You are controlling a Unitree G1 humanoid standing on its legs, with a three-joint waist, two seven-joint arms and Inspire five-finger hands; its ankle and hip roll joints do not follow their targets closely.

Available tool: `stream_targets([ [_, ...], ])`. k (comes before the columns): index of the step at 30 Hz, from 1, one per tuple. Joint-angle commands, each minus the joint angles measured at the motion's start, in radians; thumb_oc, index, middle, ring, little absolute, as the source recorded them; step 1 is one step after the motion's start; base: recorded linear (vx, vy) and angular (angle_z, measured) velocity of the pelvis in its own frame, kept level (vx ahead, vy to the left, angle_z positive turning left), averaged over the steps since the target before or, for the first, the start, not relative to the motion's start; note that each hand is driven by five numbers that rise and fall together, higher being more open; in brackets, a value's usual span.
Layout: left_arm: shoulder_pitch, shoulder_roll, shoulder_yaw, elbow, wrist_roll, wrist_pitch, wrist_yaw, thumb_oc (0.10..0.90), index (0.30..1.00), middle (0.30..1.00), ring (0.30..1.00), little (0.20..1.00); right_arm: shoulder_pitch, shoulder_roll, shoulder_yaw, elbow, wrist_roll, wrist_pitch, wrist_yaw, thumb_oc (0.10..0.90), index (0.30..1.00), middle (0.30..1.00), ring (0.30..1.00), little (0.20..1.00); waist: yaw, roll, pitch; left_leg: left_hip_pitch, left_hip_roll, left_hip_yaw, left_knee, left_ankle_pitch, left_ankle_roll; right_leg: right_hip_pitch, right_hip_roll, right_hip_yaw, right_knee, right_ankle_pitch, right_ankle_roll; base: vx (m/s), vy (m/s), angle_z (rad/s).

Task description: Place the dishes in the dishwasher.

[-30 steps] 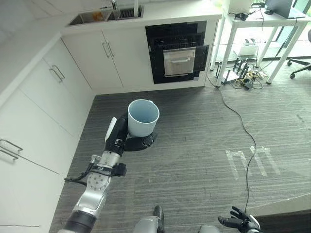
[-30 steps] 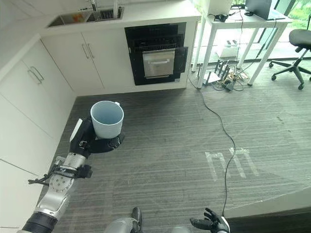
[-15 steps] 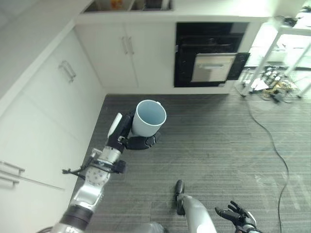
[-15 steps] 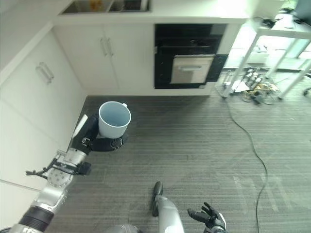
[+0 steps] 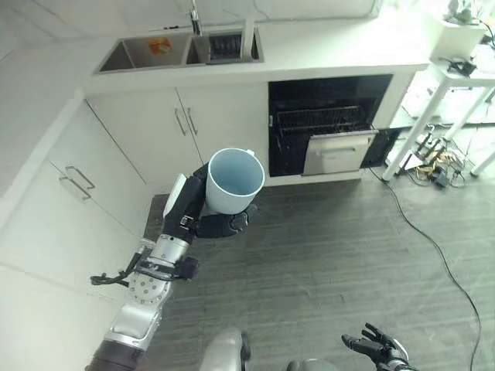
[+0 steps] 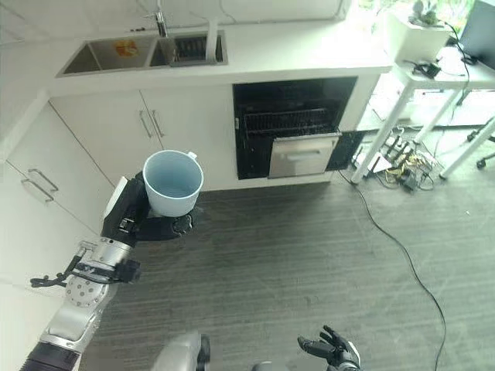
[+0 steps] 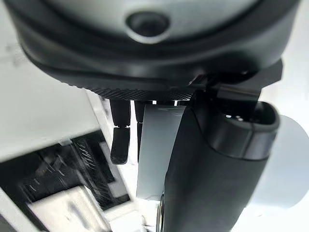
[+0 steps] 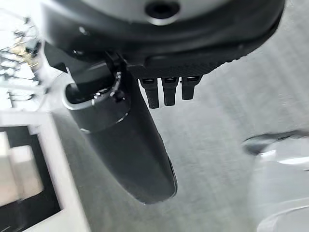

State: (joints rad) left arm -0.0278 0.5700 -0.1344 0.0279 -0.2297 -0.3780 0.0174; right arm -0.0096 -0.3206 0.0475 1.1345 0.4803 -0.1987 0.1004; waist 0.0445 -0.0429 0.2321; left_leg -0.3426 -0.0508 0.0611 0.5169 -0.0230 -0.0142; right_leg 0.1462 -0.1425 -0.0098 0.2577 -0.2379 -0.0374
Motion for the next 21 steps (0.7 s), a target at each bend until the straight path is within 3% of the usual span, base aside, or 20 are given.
stream_targets([
  [1, -0.068, -0.011, 0.094, -0.081, -0.034, -0.100, 0.033, 0.400, 0.300, 0.300, 0.300, 0.300, -0.026, -0.035, 0.050, -0.077, 0.003, -0.043, 0.003, 0.800, 0.900, 0.900, 0.900, 0.900, -0.009, 0.071, -0.024, 0.127, -0.026, -0.050, -0.217, -0.010, -0.013, -0.107, 0.159, -0.004, 0.042, 0.007, 0.085, 0.44, 0.127, -1.40],
  [3, -0.047, -0.014, 0.115, -0.080, -0.050, -0.116, -0.002, 0.400, 0.300, 0.300, 0.300, 0.300, -0.029, -0.027, 0.063, -0.069, 0.012, -0.033, -0.008, 0.800, 0.900, 0.900, 0.900, 0.900, 0.015, 0.097, -0.027, 0.026, -0.028, -0.098, -0.217, 0.003, -0.032, -0.082, 0.189, 0.028, 0.042, -0.011, 0.088, 0.45, 0.142, -1.40],
  [4, -0.031, -0.018, 0.140, -0.065, -0.073, -0.147, -0.045, 0.400, 0.300, 0.300, 0.300, 0.300, -0.024, -0.011, 0.071, -0.065, 0.002, -0.036, -0.021, 0.800, 0.900, 0.900, 0.900, 0.900, 0.030, 0.107, -0.038, -0.014, -0.035, -0.074, -0.217, 0.022, -0.030, -0.057, 0.185, 0.031, 0.042, -0.033, 0.096, 0.49, 0.192, -1.42],
  [8, -0.006, -0.021, 0.164, -0.055, -0.076, -0.164, -0.071, 0.400, 0.300, 0.300, 0.300, 0.300, -0.018, -0.003, 0.073, -0.081, 0.001, -0.018, -0.030, 0.800, 0.900, 0.900, 0.900, 0.900, 0.028, 0.104, -0.062, 0.046, -0.046, -0.055, -0.217, -0.040, 0.019, -0.013, 0.164, 0.020, 0.042, -0.058, 0.116, 0.31, 0.161, -0.70],
  [9, -0.005, -0.022, 0.167, -0.068, -0.066, -0.157, -0.080, 0.400, 0.300, 0.300, 0.300, 0.300, -0.006, 0.007, 0.066, -0.094, -0.017, -0.025, -0.023, 0.800, 0.900, 0.900, 0.900, 0.900, 0.019, 0.101, -0.073, 0.081, -0.050, -0.045, -0.217, -0.071, 0.039, 0.019, 0.157, -0.003, 0.042, 0.000, 0.124, 0.32, 0.178, -0.47],
  [10, -0.005, -0.015, 0.166, -0.078, -0.062, -0.154, -0.072, 0.400, 0.300, 0.300, 0.300, 0.300, -0.002, 0.016, 0.066, -0.108, -0.041, -0.032, -0.022, 0.800, 0.900, 0.900, 0.900, 0.900, 0.007, 0.107, -0.076, 0.108, -0.053, -0.051, -0.217, -0.097, 0.059, 0.030, 0.150, -0.024, 0.042, 0.106, 0.148, 0.30, 0.205, -0.32],
  [11, -0.008, -0.009, 0.164, -0.082, -0.059, -0.153, -0.065, 0.400, 0.300, 0.300, 0.300, 0.300, 0.003, 0.023, 0.068, -0.127, -0.063, -0.035, -0.024, 0.800, 0.900, 0.900, 0.900, 0.900, -0.002, 0.117, -0.067, 0.134, -0.057, -0.064, -0.217, -0.116, 0.077, -0.018, 0.139, -0.050, 0.138, 0.166, 0.165, 0.22, 0.151, -0.43],
  [14, -0.014, 0.007, 0.152, -0.076, -0.053, -0.145, -0.029, 0.400, 0.300, 0.300, 0.300, 0.300, 0.000, 0.036, 0.088, -0.155, -0.085, -0.028, -0.024, 0.800, 0.900, 0.900, 0.900, 0.900, -0.015, 0.128, -0.049, 0.196, -0.058, -0.090, -0.217, -0.149, 0.101, -0.153, 0.140, -0.078, 0.377, 0.219, 0.186, 0.19, 0.029, -0.25],
  [15, -0.024, 0.010, 0.136, -0.072, -0.043, -0.154, 0.001, 0.400, 0.300, 0.300, 0.300, 0.300, -0.013, 0.035, 0.102, -0.152, -0.095, -0.039, 0.002, 0.800, 0.900, 0.900, 0.900, 0.900, -0.028, 0.137, -0.041, 0.243, -0.046, -0.101, -0.217, -0.176, 0.103, -0.239, 0.116, -0.109, 0.333, 0.186, 0.173, 0.19, -0.123, -0.33],
  [18, -0.051, 0.004, 0.116, -0.072, -0.014, -0.145, 0.037, 0.400, 0.300, 0.300, 0.300, 0.300, -0.015, 0.025, 0.118, -0.173, -0.117, -0.045, 0.022, 0.800, 0.900, 0.900, 0.900, 0.900, -0.046, 0.130, -0.028, 0.289, -0.044, -0.141, -0.217, -0.209, 0.096, -0.230, 0.059, -0.091, 0.079, 0.185, 0.168, 0.21, -0.236, -0.18],
  [21, -0.068, 0.013, 0.116, -0.072, 0.011, -0.133, 0.064, 0.400, 0.300, 0.300, 0.300, 0.300, -0.033, 0.019, 0.128, -0.158, -0.094, -0.044, 0.068, 0.800, 0.900, 0.900, 0.900, 0.900, -0.036, 0.075, -0.021, 0.331, -0.060, -0.158, -0.217, -0.263, 0.076, -0.344, -0.083, 0.007, 0.042, 0.221, 0.213, 0.24, -0.457, 0.30],
])
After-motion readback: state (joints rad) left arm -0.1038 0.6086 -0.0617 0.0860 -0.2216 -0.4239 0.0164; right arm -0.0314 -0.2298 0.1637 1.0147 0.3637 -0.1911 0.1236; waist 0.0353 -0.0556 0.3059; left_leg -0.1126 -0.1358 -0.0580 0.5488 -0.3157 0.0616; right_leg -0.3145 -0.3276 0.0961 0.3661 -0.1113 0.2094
